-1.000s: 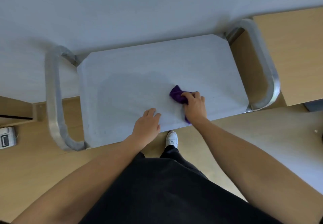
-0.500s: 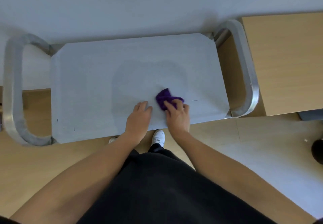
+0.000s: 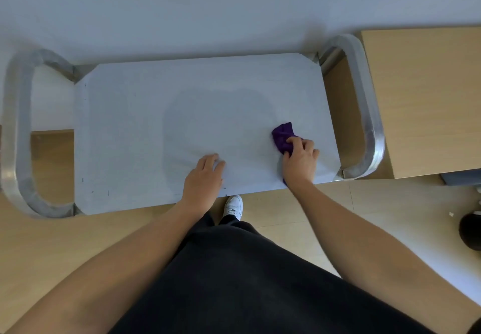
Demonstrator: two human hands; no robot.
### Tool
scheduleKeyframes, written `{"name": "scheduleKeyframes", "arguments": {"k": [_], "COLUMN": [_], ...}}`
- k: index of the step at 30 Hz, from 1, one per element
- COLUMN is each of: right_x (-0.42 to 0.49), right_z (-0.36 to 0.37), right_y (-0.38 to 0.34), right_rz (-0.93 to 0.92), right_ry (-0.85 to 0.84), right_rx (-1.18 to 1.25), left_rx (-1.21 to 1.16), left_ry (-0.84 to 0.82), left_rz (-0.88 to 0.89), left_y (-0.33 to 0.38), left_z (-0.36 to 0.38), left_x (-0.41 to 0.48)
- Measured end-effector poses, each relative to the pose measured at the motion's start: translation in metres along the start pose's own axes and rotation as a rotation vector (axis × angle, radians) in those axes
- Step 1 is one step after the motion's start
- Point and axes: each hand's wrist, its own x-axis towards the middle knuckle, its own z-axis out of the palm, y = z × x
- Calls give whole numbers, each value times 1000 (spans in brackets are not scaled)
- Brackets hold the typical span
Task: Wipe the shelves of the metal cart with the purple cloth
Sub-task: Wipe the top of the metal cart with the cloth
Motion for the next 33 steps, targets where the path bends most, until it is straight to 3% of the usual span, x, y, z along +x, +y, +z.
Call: {"name": "scheduleKeyframes", "arguments": {"k": [2, 6, 8, 11, 17, 19, 25, 29, 33], "right_x": [-16, -54, -49, -24, 10, -2, -53, -23, 7], "right_z": [16, 32, 27, 12, -15, -5, 21, 1, -23], "right_y": [-27, -69, -65, -35, 21, 5, -44, -11, 32], "right_rz": [-35, -345, -373, -289, 81, 65, -253, -194, 69], "right_ry": [-28, -166, -185, -129, 18, 37, -100, -61, 22], "right_rx": [18, 25, 60, 89, 33, 46, 112, 130, 109], "left_rx": [21, 48, 38, 7, -16, -8, -10, -34, -32], "left_ry": [-4, -35, -45, -55, -132, -147, -166, -153, -162], "left_rz": [-8, -10, -12, -29, -58, -67, -63, -73, -75], "left_y": [-1, -6, -7, -4, 6, 8, 8, 9, 11], "left_z": [0, 1, 1, -1, -2, -3, -3, -3, -1], "left_x": [0, 0, -1, -2, 0, 0, 1, 0, 1]}}
